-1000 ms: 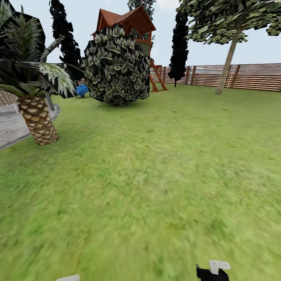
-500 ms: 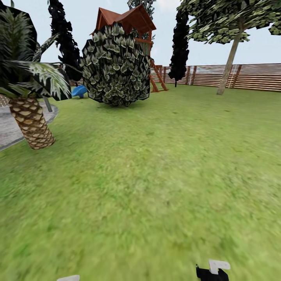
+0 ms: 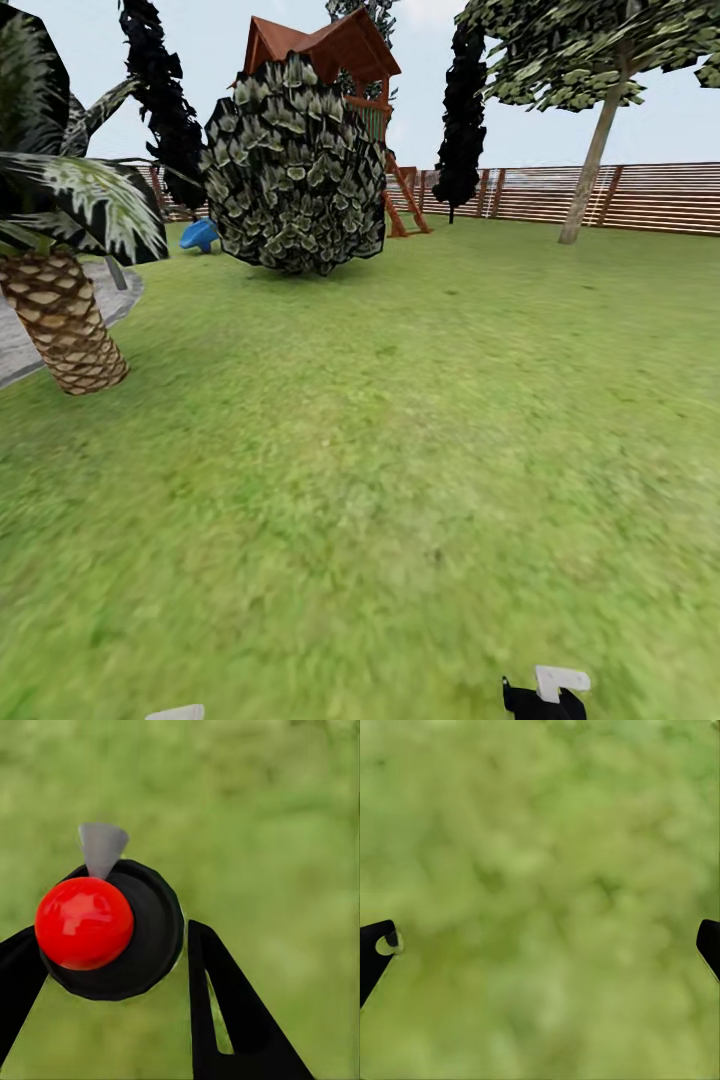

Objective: Pick up the pesticide atomizer in the garden and spray insectifuge to fully cover both potted plants in the garden.

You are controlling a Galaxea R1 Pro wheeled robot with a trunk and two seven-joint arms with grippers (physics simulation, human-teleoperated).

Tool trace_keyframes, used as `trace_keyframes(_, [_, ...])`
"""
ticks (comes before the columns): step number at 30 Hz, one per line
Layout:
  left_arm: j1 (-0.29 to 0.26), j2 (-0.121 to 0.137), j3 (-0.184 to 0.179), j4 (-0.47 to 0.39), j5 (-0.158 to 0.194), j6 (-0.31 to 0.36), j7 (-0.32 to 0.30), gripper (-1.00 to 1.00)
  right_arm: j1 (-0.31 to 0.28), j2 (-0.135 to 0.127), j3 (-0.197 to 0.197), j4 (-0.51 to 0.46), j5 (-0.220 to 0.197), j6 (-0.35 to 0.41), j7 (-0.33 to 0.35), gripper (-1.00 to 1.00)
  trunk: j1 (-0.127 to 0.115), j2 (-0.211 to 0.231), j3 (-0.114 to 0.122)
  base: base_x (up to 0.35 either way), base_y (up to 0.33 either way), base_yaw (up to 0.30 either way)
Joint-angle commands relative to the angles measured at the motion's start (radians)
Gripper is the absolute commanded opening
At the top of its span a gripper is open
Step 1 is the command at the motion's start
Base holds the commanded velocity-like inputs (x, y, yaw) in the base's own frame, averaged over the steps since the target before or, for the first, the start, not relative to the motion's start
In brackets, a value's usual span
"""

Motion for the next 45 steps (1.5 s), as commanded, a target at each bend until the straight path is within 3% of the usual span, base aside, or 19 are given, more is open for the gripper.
trace_keyframes(1, [-0.001,0.0,0.004,0.001,-0.004,-0.004,0.001,-1.0,-0.001,0.0,0.008,0.001,-0.009,-0.003,-0.002,1.0,0.0,0.0,-0.001,0.338,0.0,0.0])
trace_keyframes(45, [-0.001,0.0,0.005,0.001,-0.004,-0.004,0.001,-1.0,0.0,0.001,0.008,0.001,-0.007,0.0,0.0,1.0,0.0,0.0,-0.001,0.339,0.0,0.0])
